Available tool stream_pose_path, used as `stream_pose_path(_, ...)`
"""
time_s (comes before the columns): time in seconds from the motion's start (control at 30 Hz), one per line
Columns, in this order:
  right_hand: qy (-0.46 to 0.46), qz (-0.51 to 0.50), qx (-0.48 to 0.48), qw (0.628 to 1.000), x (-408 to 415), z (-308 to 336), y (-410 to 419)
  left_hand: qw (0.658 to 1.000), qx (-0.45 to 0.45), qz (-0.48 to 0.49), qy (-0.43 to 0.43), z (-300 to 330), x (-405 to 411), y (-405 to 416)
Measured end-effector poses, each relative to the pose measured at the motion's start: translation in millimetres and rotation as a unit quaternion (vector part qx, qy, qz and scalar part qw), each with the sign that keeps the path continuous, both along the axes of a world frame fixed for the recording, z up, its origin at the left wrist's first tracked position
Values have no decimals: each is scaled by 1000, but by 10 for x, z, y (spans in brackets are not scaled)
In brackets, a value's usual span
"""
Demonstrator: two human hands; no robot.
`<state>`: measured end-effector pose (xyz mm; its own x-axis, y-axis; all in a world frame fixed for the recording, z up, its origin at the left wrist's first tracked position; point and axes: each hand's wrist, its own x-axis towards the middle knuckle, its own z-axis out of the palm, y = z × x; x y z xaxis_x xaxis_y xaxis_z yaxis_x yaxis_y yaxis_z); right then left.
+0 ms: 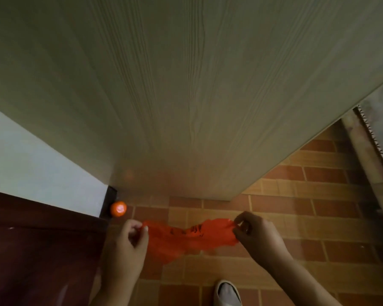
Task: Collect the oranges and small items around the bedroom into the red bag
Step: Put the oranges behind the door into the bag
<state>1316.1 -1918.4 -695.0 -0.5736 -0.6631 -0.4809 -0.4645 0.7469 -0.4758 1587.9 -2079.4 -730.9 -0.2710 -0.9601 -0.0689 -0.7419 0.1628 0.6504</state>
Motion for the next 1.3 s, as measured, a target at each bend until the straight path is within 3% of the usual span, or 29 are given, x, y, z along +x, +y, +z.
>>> stream_pose_path(0.27,111,210,-122,964,-73,-1146,-305,989,-86,-114,35,-1008,-374,-149)
stream_pose_path(0.53,194,319,-210,904,128,-2139,-523,958,-74,-279,-2,-1848,-566,-168)
stream_pose_path(0.73,145,422,-144,883,475,-2651,-196,944,10,-324,-62,-2354,-517,-92)
stream_pose_path(0.9,90,467,-83,876,748,-2934,83,913,36,-367,-172,-2492,-506,3)
stream_pose_path(1.07,95,511,-50,853,984,-3242,131,930,29,-331,-158,-2466,-313,-216)
stream_pose_path(1.3,136,523,5,841,827,-3623,-5,919,56,-341,-192,-2496,-196,-277)
